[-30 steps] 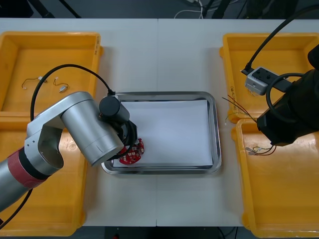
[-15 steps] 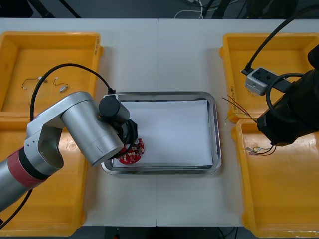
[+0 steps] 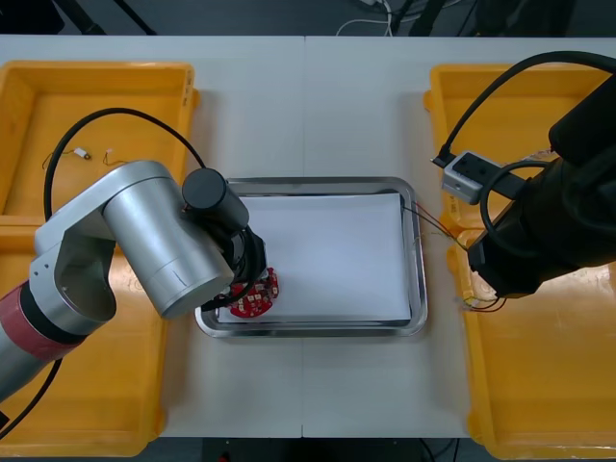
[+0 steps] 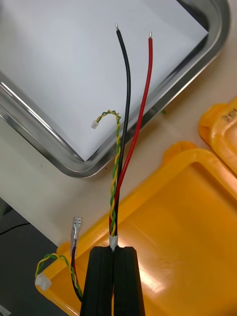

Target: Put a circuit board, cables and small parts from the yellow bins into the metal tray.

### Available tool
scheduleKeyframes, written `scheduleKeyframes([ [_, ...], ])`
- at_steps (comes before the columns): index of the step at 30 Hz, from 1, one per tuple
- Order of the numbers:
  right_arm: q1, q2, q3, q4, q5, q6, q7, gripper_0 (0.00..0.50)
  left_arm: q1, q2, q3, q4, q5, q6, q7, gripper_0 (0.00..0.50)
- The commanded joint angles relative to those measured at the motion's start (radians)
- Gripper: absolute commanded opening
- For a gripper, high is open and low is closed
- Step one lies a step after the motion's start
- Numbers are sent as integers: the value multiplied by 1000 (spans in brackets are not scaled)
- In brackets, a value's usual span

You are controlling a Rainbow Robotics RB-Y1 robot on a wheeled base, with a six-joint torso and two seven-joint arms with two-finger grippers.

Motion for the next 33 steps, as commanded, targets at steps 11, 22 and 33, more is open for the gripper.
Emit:
scheduleKeyframes([
  [11,-90,136,202,-28,124,4,54,0,-105,105,236,-119,280,210,-65,500],
  [22,-169,190,422,15,287,-18,94,0,-116,217,448,-113,490,244,-234,500],
  [33,-196,217,544,119,377,-193,229,0,-122,300,563,22,563,244,-441,500],
])
